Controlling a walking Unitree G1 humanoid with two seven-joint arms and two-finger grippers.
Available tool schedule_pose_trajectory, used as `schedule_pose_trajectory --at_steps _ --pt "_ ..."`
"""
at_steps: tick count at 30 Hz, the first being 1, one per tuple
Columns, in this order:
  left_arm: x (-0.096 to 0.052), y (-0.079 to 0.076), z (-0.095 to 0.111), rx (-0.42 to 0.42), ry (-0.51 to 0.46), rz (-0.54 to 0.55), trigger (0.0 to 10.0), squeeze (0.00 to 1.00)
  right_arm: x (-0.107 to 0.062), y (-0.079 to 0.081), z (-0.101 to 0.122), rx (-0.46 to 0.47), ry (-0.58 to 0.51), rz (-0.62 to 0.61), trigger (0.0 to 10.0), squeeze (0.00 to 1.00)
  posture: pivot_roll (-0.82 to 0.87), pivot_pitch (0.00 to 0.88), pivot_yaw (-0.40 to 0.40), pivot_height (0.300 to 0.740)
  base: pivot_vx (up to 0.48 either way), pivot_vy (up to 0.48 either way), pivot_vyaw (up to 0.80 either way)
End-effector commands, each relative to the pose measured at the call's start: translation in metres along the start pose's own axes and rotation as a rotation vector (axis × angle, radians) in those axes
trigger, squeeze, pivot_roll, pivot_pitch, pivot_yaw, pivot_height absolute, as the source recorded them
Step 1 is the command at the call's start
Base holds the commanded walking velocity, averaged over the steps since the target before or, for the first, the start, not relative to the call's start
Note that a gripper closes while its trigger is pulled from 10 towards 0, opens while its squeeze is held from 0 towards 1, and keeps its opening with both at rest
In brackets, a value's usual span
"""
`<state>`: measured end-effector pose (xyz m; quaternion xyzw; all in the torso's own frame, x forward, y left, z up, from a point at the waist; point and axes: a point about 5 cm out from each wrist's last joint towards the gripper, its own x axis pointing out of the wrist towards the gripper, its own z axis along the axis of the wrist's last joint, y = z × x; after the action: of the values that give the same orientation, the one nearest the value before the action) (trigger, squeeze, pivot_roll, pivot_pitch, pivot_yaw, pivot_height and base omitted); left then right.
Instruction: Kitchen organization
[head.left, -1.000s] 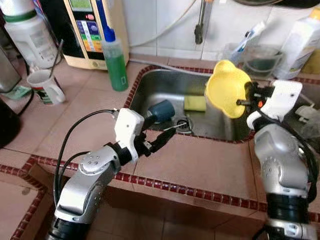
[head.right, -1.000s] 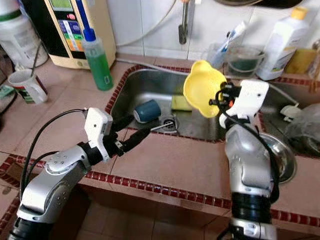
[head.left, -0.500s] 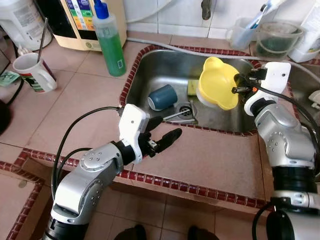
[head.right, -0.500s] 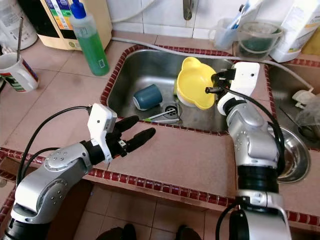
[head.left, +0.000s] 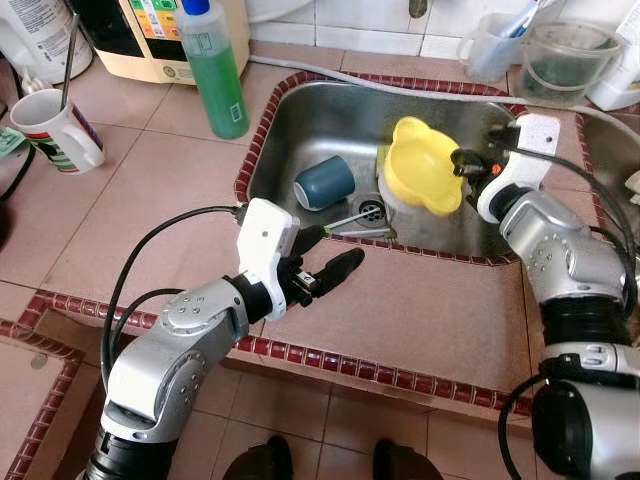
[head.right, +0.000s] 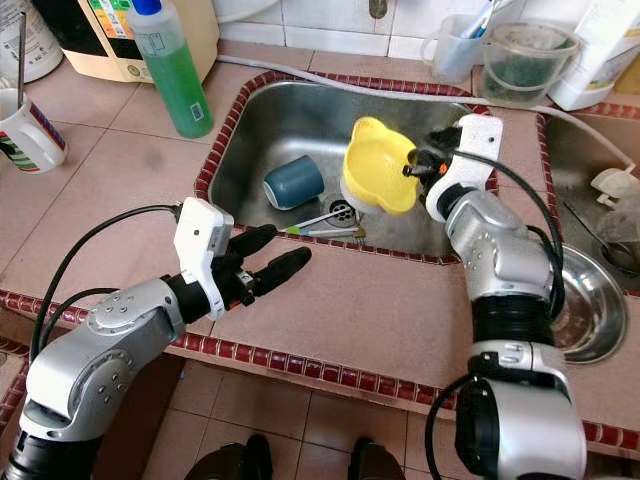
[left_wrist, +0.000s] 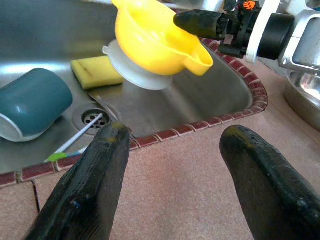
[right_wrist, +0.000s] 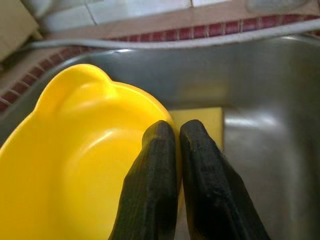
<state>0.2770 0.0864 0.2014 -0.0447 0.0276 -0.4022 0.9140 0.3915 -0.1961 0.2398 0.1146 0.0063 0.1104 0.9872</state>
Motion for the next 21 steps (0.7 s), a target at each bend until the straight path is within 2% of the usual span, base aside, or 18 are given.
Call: schedule_pose_trajectory --at_steps 1,12,18,20,21 --pt "-0.002 -0.001 0.005 0.020 -0.012 0.004 10.0 0.00 0.000 -0.002 0.007 0.017 -0.023 0.010 10.0 1.00 -0.06 0.284 0.038 0.740 0.000 0.000 0.00" --pt "-0.004 0.000 0.006 0.015 -0.018 0.015 10.0 0.00 0.002 -0.005 0.012 0.030 -0.042 0.011 10.0 1.00 -0.05 0.282 0.036 0.740 0.000 0.000 0.00" --pt "-0.004 0.002 0.008 0.030 -0.030 0.024 10.0 0.00 0.003 -0.004 0.018 0.006 -0.084 0.018 10.0 1.00 -0.05 0.264 0.035 0.740 0.000 0.000 0.00" --pt "-0.003 0.005 0.010 0.051 -0.049 0.039 10.0 0.00 -0.001 -0.002 0.024 -0.067 -0.165 0.022 10.0 1.00 -0.05 0.249 0.033 0.740 0.000 0.000 0.00" --pt "-0.003 0.006 0.008 0.040 -0.042 0.045 10.0 0.00 -0.002 -0.001 0.026 -0.062 -0.186 0.024 10.0 1.00 -0.05 0.240 0.032 0.740 0.000 0.000 0.00"
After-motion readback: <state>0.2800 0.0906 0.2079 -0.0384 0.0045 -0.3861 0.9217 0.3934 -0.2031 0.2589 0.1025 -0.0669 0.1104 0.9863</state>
